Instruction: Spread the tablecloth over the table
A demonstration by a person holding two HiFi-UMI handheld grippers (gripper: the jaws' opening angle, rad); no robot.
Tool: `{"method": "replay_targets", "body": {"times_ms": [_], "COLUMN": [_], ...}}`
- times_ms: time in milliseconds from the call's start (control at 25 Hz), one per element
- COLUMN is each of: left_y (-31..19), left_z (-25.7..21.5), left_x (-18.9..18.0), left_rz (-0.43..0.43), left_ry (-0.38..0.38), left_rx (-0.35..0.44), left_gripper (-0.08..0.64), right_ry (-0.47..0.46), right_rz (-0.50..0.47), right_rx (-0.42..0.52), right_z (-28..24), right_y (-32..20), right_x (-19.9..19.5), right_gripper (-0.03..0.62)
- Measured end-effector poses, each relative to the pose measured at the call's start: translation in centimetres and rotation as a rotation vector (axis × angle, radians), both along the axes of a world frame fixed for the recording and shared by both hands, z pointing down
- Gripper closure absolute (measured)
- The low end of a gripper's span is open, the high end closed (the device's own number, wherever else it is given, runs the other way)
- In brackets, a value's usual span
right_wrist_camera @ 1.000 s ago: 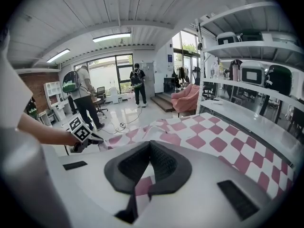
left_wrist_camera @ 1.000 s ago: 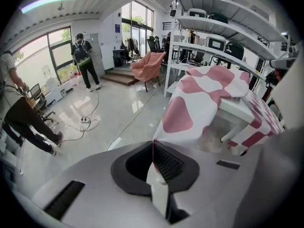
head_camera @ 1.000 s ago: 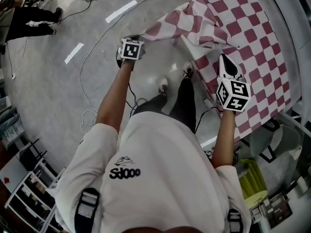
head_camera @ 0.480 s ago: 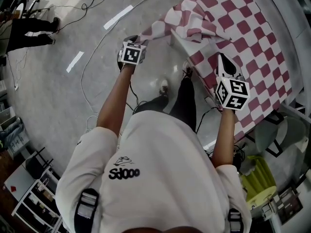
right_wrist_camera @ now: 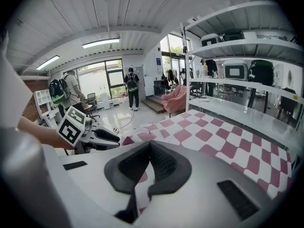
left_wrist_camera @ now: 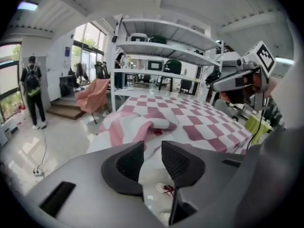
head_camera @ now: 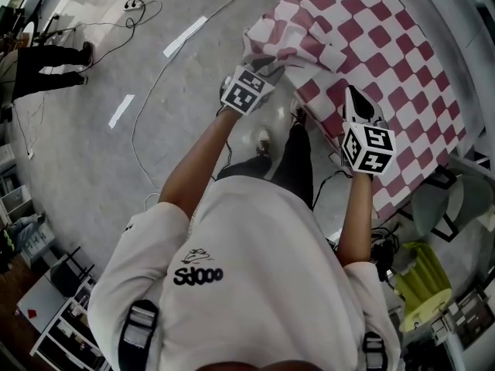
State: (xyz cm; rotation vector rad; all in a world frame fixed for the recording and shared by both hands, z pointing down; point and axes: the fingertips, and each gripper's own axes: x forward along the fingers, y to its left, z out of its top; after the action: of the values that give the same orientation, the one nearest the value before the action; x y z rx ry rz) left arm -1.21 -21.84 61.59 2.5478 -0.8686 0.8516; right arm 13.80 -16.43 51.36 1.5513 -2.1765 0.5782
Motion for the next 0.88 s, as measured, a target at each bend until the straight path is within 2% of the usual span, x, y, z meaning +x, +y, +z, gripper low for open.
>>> {"method": "replay_targets", "body": {"times_ms": [120,280,400,560,880], "left_y": [1.3,1.4,-0.1,-2.3,-4.4], "left_z": [1.3,3.8,4.4,3.7,6.5], "left_x": [4.3,7.5,8.7,10.3,12.2], "left_rz": [0.126,0.209,0.219,0.208,0.239], "left_ry": [-0.019,-0.121,-0.185,-0.178,-0.292], "left_rx": [-0.044,-0.088,-0.036,0.047,-0.009], "left_gripper": [0.428,0.416,0.409,0.399,0.383], "right_ry": [0.002,0.006,0.008,0.004,-0.011], "right_rz": [0.020,0.046,0.061,0.075,0.080], "right_rx": [-0.003,-0.015,-0.030,-0.045,-0.056], "right_z": [-0.1,0.2,0.6,1.2,1.9], "right_y": [0.3,0.7,0.9,0.7,-1.3], "right_x": [0.5,1.7,2.6,3.4,5.2], "right_gripper": [0.571,0.571,0.571,0.571,0.571]}}
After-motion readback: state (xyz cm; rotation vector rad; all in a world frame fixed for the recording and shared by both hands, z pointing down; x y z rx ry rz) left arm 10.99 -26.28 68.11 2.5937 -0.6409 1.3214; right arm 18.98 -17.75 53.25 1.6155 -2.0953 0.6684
